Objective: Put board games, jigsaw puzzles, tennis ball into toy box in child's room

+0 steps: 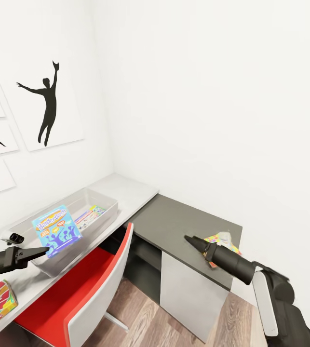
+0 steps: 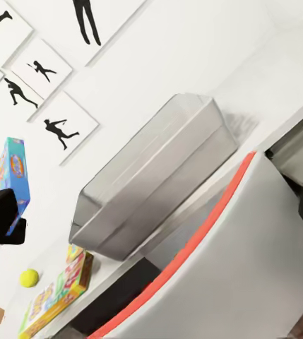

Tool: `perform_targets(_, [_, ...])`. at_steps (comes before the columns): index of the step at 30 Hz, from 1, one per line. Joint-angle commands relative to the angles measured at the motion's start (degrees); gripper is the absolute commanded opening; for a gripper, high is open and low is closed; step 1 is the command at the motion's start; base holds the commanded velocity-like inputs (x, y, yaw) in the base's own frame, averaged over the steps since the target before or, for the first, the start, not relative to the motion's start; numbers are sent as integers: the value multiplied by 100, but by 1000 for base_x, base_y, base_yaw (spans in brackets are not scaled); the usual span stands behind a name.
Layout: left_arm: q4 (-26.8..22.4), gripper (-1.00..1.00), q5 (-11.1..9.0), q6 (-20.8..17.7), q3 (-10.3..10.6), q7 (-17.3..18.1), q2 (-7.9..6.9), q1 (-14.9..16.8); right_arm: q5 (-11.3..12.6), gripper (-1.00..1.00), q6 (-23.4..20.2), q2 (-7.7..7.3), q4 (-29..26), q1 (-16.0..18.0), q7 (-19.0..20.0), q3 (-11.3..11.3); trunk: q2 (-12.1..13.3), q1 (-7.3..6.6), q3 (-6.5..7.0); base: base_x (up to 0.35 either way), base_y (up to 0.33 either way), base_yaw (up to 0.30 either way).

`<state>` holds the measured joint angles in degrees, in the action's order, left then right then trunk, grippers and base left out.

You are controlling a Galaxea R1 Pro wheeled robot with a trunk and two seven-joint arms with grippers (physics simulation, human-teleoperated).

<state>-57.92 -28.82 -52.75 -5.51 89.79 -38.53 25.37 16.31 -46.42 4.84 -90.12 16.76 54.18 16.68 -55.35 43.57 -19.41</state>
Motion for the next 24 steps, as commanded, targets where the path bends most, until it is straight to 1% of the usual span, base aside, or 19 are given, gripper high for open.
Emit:
perform_targets(1, [-1,-100,-1,-60,1,21,6,3,-13,100,-111,7,0,141,-45,0,-5,0,-8,3,-1,0])
perform_targets(2, [-1,-100,3,-60,0,21,17,3,-29,100,-311,15,7,425,-225,-20,-5,0,-8,2,0,0])
perform_targets(3, [0,-100,2,-60,1,21,23,3,-37,100,-424,17,16,574,-347,-33,-5,0,-8,1,0,0])
perform_targets(4, [0,-100,3,-60,3,21,32,3,-48,100,-652,20,65,872,-661,-70,-5,0,-8,0,0,0])
perform_targets(6, [-2,-100,6,-60,3,21,41,2,-28,100,-1027,25,271,1463,-1428,-195,-5,0,-8,0,0,0])
perform_targets(7, [-1,-100,7,-60,1,21,43,3,-15,100,-1147,28,361,1704,-1763,-270,-5,0,-8,0,0,0])
perform_targets(8, [-2,-100,8,-60,0,21,44,3,-2,100,-1222,30,421,1873,-2014,-347,-5,0,-8,0,0,0])
perform_targets(11, [-1,-100,8,-60,-2,21,44,3,14,100,-1293,33,517,2083,-2338,-520,-5,0,-8,0,0,0])
perform_targets(15, [-1,-100,14,-60,-3,21,41,3,13,100,-1297,34,556,2155,-2471,-652,-5,0,-8,24,0,0])
perform_targets(19, [-1,-100,13,-60,-3,21,44,3,13,100,-1281,34,564,2170,-2498,-686,-5,0,-8,132,0,46])
perform_targets(24, [0,-100,10,-60,-3,21,46,3,12,100,-1269,34,565,2166,-2499,-694,-5,0,-8,157,0,224])
